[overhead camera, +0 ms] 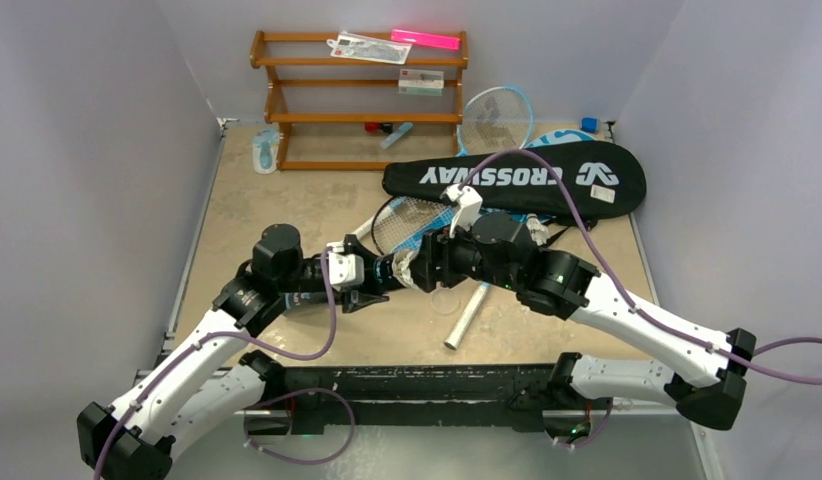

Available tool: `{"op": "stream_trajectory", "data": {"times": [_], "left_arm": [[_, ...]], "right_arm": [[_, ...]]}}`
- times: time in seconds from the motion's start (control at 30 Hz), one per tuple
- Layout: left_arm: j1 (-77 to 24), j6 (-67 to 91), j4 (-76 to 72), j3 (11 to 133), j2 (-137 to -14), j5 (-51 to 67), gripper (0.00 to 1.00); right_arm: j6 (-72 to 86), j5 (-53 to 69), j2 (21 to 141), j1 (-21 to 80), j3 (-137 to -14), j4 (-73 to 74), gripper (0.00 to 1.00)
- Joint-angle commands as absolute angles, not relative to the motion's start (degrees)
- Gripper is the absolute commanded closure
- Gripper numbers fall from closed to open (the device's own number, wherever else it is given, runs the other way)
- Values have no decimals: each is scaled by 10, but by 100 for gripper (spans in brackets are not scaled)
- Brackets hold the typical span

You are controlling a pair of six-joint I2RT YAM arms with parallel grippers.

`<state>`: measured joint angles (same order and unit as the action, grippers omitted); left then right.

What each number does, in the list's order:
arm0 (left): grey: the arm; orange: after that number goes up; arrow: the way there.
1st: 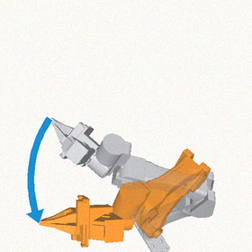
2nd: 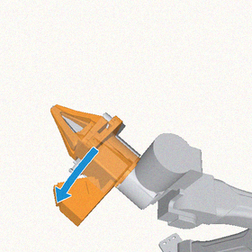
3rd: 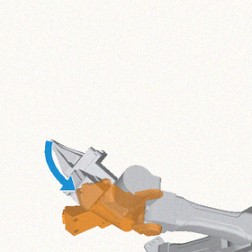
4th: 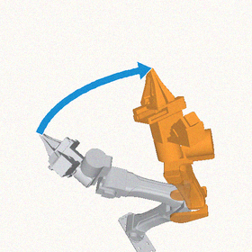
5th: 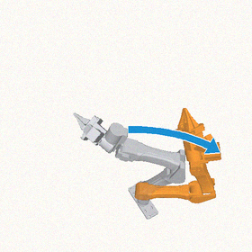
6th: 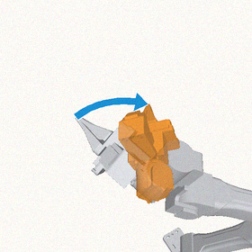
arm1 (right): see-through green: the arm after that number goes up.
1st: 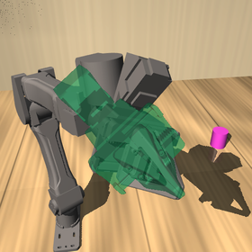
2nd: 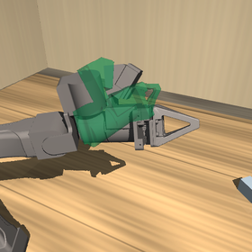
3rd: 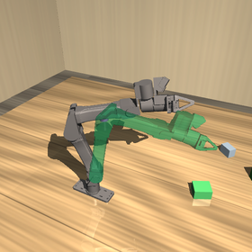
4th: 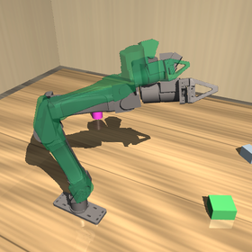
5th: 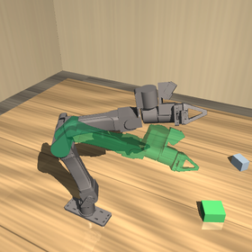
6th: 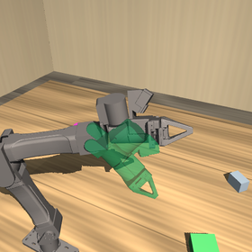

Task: Pack up the badminton gear
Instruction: Place the shuttlecock at the shuttle tube.

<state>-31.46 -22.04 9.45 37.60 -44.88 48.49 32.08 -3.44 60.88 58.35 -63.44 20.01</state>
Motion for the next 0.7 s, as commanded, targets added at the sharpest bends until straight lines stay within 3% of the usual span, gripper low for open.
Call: {"op": "stream_trajectory", "data": {"times": [0.0,0.67], "left_arm": [[-310,-229,76,388,-447,525,52],[-310,-233,86,390,-463,577,51]], "right_arm": [[312,-9,620,577,-652,187,33],[322,50,673,557,-633,150,33]]}}
